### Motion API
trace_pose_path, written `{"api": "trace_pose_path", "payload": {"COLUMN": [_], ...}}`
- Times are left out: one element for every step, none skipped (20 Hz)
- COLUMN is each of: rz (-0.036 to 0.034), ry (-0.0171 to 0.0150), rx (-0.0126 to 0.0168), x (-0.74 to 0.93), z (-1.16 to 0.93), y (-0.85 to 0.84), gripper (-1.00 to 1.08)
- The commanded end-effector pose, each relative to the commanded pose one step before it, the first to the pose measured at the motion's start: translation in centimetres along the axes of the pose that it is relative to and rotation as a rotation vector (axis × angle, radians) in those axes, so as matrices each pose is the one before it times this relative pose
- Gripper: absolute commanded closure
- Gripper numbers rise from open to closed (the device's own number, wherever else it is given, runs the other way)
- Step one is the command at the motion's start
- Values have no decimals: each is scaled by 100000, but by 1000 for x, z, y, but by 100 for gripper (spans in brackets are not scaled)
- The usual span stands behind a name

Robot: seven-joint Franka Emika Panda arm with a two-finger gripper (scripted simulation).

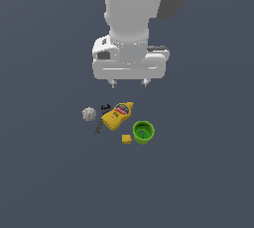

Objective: Pick up a designated object from a clutter of objects.

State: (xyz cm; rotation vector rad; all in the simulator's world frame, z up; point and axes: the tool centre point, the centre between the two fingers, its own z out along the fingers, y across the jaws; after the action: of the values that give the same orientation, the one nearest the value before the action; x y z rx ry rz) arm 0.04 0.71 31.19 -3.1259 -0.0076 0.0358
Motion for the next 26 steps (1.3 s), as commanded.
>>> {"api": "trace_pose_path", "payload": {"rz": [0, -119, -325, -544, -756, -970, -1162, -1052, -835, -616, -391, -153, 102, 280, 328, 373, 476, 605, 739, 871, 992, 1104, 1218, 1339, 1463, 1601], "ry": [0, -59, -165, -275, -382, -487, -579, -516, -402, -287, -172, -57, 55, 105, 68, 30, 25, 41, 63, 82, 97, 108, 116, 125, 138, 154], "rx": [0, -39, -102, -170, -235, -299, -355, -318, -249, -182, -114, -43, 31, 79, 84, 88, 108, 136, 165, 190, 210, 225, 237, 247, 255, 262], "x": [0, -9, -30, -47, -66, -83, -99, -88, -69, -49, -31, -12, 7, 23, 24, 26, 32, 39, 47, 53, 58, 60, 62, 62, 62, 60], "z": [0, 17, 47, 78, 106, 131, 148, 122, 85, 50, 18, -7, -18, 12, 85, 159, 217, 264, 307, 350, 392, 434, 480, 527, 571, 616], "y": [1, -14, -24, -46, -65, -86, -108, -103, -88, -73, -53, -28, 9, 48, 95, 139, 187, 232, 274, 319, 362, 403, 448, 496, 542, 594], "gripper": [-92, -92, -92, -92, -92, -92, -92, -92, -92, -92, -92, -92, -92, -92, -92, -92, -92, -92, -92, -92, -92, -92, -92, -92, -92, -92]}}
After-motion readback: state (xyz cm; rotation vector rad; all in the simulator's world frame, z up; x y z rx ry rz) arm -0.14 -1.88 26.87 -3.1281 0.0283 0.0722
